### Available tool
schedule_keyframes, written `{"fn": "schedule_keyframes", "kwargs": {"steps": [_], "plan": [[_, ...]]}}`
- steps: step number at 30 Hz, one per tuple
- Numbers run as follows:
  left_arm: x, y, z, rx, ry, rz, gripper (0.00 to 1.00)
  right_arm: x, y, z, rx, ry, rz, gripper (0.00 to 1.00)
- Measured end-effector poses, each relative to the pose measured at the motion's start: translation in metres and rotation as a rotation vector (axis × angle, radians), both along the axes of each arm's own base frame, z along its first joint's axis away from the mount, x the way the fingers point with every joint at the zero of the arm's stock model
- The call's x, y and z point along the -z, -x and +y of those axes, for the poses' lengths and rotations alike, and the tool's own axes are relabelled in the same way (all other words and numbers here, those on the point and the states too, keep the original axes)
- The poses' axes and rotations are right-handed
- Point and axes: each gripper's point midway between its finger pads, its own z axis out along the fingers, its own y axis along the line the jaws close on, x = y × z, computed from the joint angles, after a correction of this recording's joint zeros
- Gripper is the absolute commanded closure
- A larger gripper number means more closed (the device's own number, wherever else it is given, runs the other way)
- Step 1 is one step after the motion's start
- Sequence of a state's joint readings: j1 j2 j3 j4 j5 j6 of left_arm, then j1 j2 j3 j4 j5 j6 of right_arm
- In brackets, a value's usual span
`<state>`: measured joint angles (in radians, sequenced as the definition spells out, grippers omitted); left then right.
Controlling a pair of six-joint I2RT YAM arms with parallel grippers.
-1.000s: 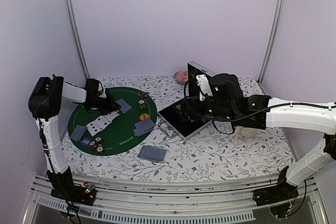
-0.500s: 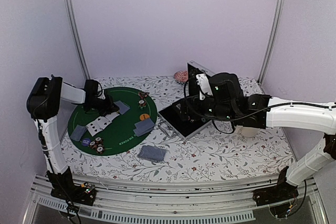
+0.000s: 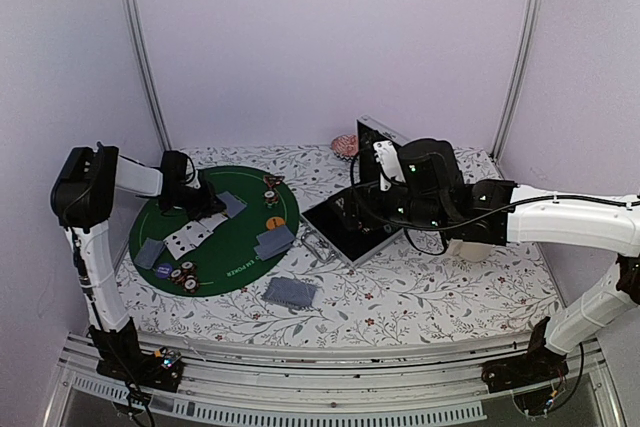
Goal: Distribute texas hold em gaming equipment
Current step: Place the poker card in the community card area.
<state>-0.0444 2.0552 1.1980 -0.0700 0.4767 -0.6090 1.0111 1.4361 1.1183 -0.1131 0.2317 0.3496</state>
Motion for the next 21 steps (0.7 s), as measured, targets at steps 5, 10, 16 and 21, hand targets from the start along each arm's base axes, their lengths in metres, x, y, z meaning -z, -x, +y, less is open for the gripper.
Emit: {"fn": "schedule_keyframes", "kwargs": {"steps": [5,10,16,21], "plan": [[0.002,0.001,0.003,-0.002,-0.021,0.006,0.78,0.000,0.000,0.000,0.000,-0.001,0.000,0.01],[-0.004,0.001,0.006,-0.011,-0.039,0.003,0.75,0.000,0.000,0.000,-0.001,0.000,0.001,0.01],[-0.030,0.000,0.010,-0.025,-0.058,-0.037,0.73,0.001,0.001,0.000,-0.005,0.011,0.003,0.01],[-0.070,-0.003,0.013,-0.037,-0.072,-0.120,0.71,0.002,0.004,0.002,-0.030,0.015,0.012,0.01]]}}
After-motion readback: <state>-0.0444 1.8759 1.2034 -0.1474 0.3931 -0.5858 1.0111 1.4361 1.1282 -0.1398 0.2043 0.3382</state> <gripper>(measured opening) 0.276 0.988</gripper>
